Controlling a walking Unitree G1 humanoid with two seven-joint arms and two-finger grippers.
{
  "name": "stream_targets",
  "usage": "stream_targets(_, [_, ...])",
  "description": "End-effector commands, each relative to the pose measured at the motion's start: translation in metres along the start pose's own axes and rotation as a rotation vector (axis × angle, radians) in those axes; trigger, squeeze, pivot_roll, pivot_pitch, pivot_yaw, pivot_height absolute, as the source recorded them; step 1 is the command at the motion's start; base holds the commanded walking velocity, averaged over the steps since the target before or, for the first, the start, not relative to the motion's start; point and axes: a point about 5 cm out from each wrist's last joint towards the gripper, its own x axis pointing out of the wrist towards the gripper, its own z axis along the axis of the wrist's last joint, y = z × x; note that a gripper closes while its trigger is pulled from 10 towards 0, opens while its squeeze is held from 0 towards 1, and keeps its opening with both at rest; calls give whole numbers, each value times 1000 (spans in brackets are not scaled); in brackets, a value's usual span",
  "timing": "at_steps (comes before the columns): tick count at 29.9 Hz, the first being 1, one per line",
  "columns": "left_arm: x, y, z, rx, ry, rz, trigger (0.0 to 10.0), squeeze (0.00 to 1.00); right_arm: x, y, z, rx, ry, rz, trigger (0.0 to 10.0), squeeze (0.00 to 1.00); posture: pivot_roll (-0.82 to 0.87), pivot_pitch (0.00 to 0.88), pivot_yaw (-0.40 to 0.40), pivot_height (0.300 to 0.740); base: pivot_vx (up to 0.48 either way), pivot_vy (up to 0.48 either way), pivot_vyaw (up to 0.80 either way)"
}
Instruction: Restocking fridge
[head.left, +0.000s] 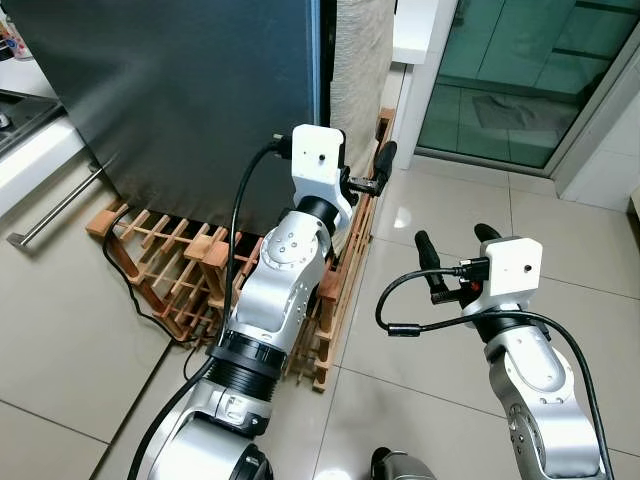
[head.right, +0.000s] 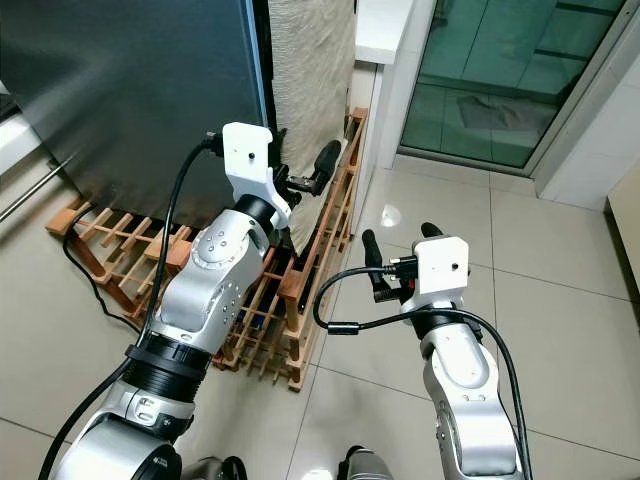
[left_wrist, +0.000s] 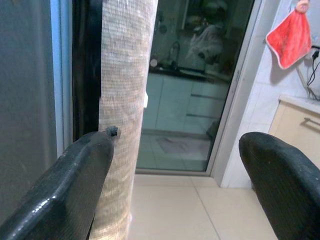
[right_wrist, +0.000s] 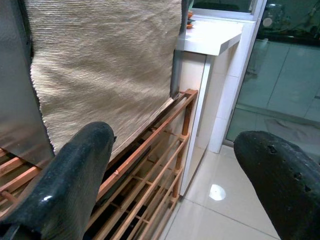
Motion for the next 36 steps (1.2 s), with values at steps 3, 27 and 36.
stream_targets(3, [-2,1,5,-15,-21,5,10000,0,-2,-1,1,-7,-1,-8,10000,188,-191,90,42,732,0,0,0])
stream_targets(27, [19,-8,-7,-76,53,38,10000,0,-4,-1,4,-17,-8,-7,10000,188,-210,102,44,732,0,0,0])
stream_targets(36, [30,-39,5,-181,28,-110,10000,0,-3,-2,5,-15,-15,-19,10000,192,-214,106,50,732,0,0,0])
